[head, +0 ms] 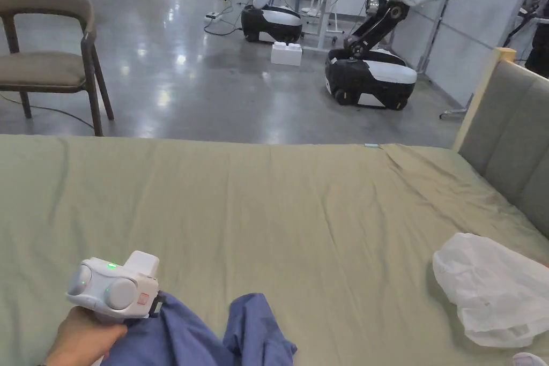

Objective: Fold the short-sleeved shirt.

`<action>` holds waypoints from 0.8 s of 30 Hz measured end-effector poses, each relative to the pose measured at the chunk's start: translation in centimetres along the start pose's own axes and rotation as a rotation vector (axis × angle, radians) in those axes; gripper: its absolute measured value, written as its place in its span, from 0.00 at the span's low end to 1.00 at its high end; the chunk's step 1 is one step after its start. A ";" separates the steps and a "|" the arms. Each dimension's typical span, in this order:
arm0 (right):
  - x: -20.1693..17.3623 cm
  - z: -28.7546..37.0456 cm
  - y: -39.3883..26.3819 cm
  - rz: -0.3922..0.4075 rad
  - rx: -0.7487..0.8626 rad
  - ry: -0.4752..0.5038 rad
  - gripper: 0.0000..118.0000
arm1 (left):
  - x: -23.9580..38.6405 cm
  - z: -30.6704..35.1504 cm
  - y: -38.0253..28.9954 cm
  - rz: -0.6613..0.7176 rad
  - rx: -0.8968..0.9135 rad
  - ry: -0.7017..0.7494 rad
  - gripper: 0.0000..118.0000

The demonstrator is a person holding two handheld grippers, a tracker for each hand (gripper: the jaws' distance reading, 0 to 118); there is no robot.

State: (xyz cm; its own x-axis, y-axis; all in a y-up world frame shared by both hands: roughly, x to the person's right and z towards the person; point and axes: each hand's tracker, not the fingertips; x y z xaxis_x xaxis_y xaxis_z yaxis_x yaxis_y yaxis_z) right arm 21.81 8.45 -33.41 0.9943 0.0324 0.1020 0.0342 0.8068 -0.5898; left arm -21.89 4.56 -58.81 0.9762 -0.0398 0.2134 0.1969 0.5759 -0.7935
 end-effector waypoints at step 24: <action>-0.7 -0.8 3.1 0.084 -0.085 0.210 0.08 | -3.4 26.9 -7.7 0.087 0.454 0.063 0.00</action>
State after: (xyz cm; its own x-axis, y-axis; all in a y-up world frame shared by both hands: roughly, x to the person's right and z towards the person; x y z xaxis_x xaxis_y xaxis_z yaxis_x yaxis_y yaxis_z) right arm 21.26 10.45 -35.95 0.9930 -0.0329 -0.1136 -0.0500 0.7537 -0.6553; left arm -29.13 22.23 -38.12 0.9937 -0.0171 0.1110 0.0681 0.8779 -0.4739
